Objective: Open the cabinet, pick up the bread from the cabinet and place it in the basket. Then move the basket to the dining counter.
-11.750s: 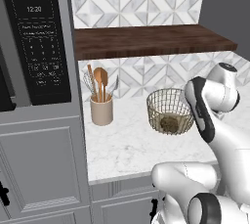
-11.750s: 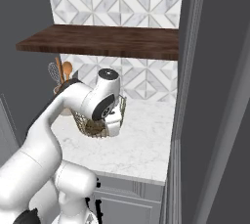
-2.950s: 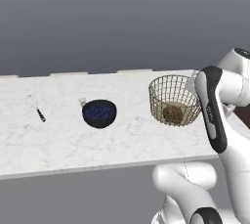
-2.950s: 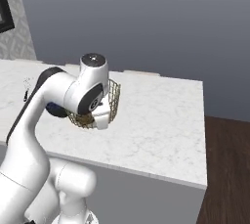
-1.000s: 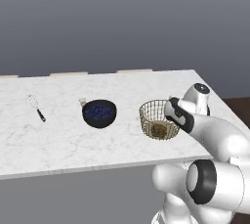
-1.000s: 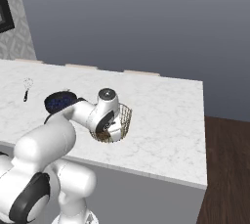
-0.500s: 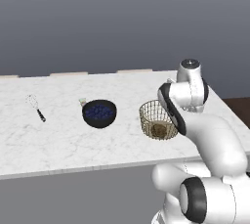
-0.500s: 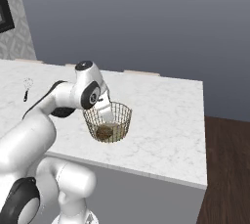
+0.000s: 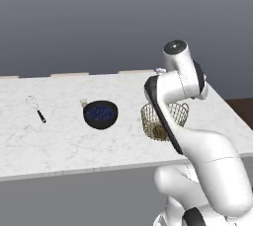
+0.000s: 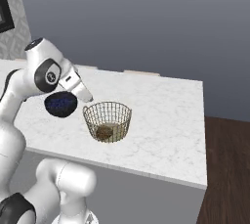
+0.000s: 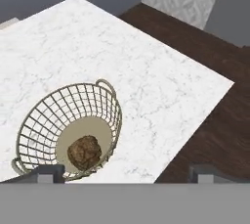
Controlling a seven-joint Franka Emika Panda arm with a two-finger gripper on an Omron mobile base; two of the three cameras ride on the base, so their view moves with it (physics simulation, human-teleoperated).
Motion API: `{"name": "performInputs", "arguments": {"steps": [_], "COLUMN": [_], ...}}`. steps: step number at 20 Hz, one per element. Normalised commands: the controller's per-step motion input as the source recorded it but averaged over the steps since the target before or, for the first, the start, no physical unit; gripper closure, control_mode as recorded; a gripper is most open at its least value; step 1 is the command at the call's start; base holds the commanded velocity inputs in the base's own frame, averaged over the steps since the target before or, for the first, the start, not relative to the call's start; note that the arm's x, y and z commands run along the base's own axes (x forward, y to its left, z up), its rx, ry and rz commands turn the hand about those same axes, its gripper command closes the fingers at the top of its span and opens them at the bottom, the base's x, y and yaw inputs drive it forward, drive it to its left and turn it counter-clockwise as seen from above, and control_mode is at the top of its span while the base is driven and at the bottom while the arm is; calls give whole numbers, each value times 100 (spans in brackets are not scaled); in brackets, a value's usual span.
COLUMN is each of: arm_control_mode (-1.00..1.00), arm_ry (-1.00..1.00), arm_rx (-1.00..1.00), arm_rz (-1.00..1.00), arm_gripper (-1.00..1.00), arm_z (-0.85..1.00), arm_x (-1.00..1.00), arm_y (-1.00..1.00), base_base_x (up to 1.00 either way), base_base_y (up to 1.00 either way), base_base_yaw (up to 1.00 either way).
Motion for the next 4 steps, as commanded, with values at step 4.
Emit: {"name": "performInputs", "arguments": {"steps": [4], "arm_control_mode": [-100], "arm_ry": [0], "arm_rx": [-34], "arm_rz": [41], "arm_gripper": [-100], "arm_z": [71], "arm_x": [-67], "arm_y": [87], "base_base_x": [0], "base_base_y": [0], "base_base_yaw": [0]}}
